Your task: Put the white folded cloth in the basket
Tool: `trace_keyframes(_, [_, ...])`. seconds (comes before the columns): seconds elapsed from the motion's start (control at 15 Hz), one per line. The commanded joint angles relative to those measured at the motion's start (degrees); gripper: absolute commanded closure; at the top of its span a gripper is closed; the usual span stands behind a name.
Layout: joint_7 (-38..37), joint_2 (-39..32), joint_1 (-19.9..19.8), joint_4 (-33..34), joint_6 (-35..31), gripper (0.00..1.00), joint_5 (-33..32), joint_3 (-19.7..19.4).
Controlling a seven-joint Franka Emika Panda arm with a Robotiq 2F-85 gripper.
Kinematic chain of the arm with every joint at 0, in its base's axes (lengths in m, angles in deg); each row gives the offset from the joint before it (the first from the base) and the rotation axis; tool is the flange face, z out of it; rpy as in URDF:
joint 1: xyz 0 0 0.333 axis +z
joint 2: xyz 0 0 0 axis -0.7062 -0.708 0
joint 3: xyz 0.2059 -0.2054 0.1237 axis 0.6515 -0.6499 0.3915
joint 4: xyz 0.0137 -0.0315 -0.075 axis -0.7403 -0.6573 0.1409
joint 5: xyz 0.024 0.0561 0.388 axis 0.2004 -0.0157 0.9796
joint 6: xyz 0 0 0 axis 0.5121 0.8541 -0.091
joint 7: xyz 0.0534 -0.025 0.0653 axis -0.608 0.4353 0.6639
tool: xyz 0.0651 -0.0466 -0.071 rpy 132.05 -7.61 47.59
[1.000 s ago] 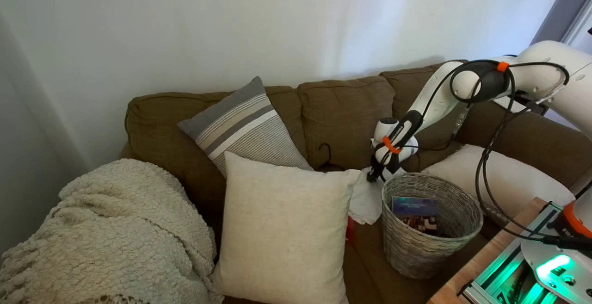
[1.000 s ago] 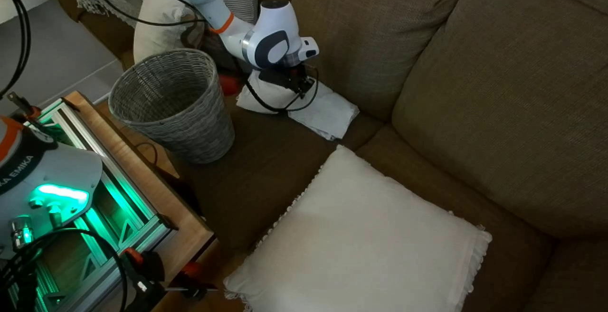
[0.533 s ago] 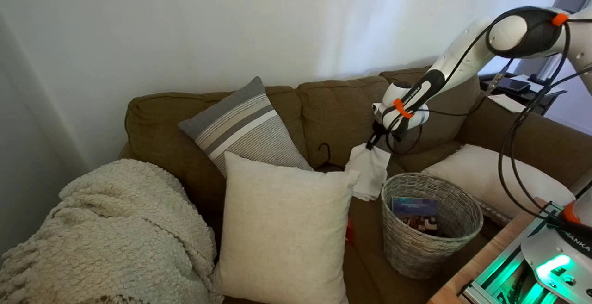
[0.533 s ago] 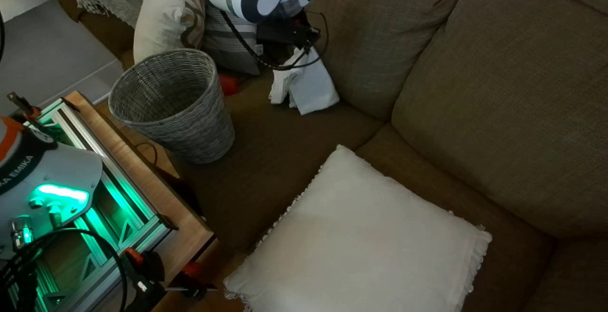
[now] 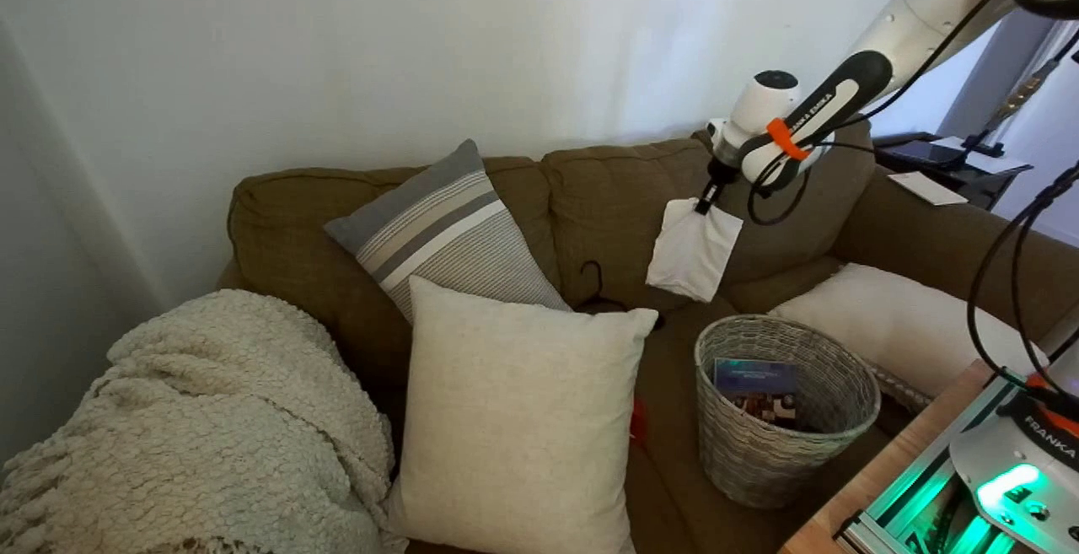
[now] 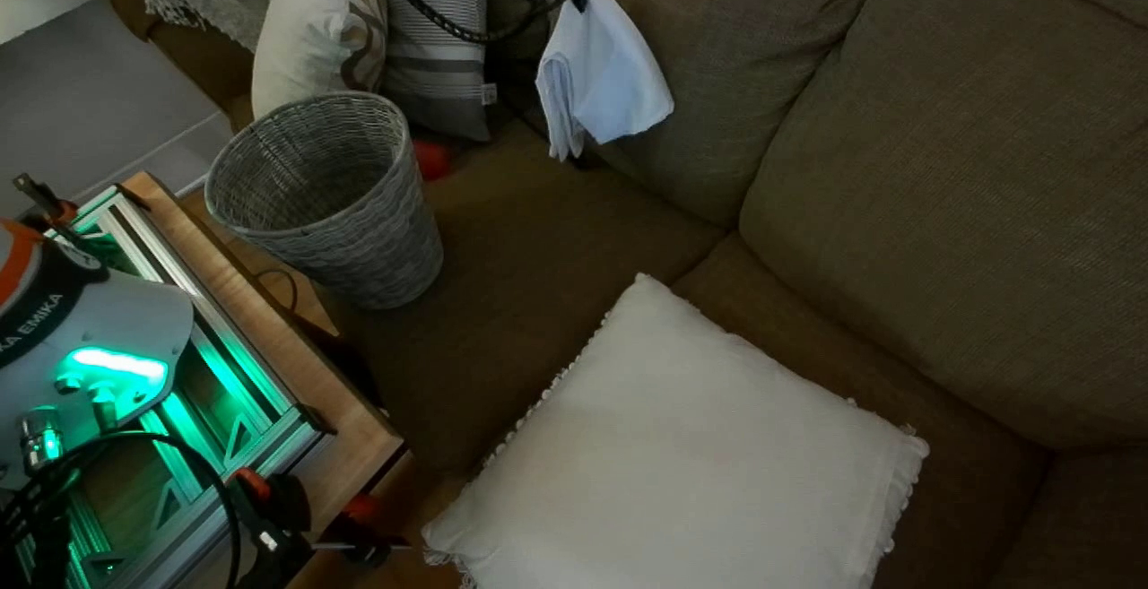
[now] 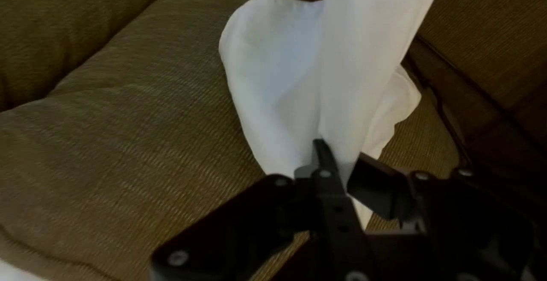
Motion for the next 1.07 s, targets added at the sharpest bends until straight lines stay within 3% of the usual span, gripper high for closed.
trace_keyframes(0.0, [-7.8,14.0,6.1,-10.6,3.7,0.97,-7.7,-7.2])
trace_keyframes(0.2, [-17.3,23.2,10.4,-15.4,9.0,0.97,-18.4,-12.3])
trace_keyframes(0.27, [-12.5,16.1,4.2,-9.8,6.4,0.97,-13.7,-5.8])
trace_keyframes(0.33, [-13.5,18.3,3.8,-11.0,7.0,0.89,-14.7,-5.4])
trace_keyframes(0.67, [-13.2,16.7,2.5,-10.2,6.9,0.89,-14.5,-3.8])
trace_keyframes(0.73, [-13.3,16.4,2.5,-10.1,6.9,0.97,-14.5,-3.8])
trace_keyframes(0.8, [-12.1,17.2,2.3,-11.1,7.4,0.97,-13.6,-2.9])
trace_keyframes(1.0, [1.9,25.0,0.0,-18.1,11.4,0.97,1.6,5.1])
